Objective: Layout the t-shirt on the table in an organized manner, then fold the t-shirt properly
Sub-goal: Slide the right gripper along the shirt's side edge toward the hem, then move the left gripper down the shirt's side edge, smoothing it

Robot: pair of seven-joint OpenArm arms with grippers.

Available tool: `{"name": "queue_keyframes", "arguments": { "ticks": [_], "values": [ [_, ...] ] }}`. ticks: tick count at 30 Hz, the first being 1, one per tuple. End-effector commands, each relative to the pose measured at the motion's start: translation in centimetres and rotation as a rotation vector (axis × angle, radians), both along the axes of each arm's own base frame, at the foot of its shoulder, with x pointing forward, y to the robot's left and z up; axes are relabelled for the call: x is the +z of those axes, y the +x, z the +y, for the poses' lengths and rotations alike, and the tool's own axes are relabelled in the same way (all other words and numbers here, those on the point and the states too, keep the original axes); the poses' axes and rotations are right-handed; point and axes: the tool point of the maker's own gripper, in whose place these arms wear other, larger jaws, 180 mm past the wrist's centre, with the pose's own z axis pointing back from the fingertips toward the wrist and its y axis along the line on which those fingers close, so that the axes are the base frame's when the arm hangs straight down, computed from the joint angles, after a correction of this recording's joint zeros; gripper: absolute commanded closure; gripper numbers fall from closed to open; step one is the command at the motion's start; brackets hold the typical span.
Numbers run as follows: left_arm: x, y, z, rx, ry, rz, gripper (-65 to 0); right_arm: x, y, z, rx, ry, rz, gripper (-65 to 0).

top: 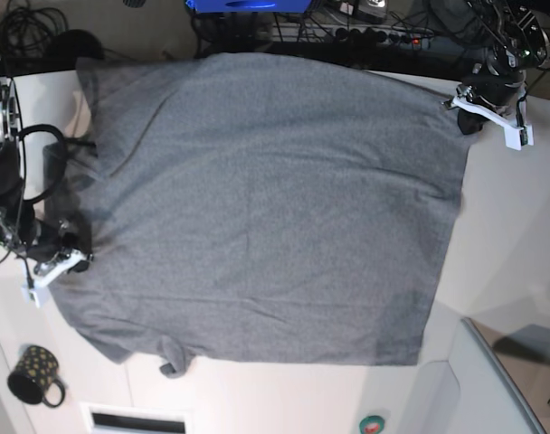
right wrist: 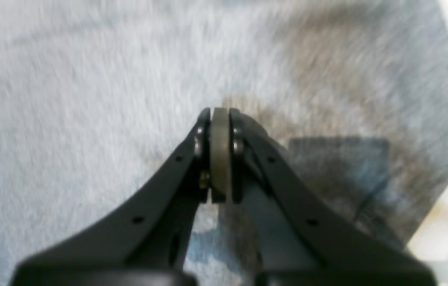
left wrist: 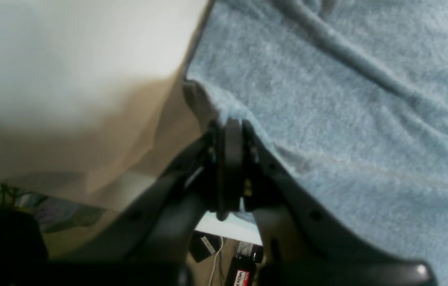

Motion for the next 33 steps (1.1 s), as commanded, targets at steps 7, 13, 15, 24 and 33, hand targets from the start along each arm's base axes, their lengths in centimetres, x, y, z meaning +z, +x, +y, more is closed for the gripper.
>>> {"name": "queue_keyframes", "arguments": {
  "ticks": [7,13,15,24,33],
  "values": [
    [2.0,0.0,0.8,-0.019,0.051,-0.040,0.0,3.2,2.7,-0.2,0.028,-0.005,-0.086,-0.8],
    [3.9,-0.8,0.7,-0.055,0.105,-0.051,-24.5,5.8,1.8,1.6,0.209,-0.026,-0.117,-0.8],
    [4.4,-1.8,1.4,-0.036,0.124,-0.045,-34.6,6.6,1.0,1.3,0.200,-0.018,-0.139,-0.8],
    [7.8,-2.9,5.6,0.082,0.223,-0.100,-43.3,7.3,-4.3,0.6,0.234,-0.060,-0.102,-0.8],
    [7.2,7.5,0.6,-0.134,0.134,-0.169,0.0,3.7,-8.8,0.4,0.220,-0.051,0.016,-0.8]
  ]
}}
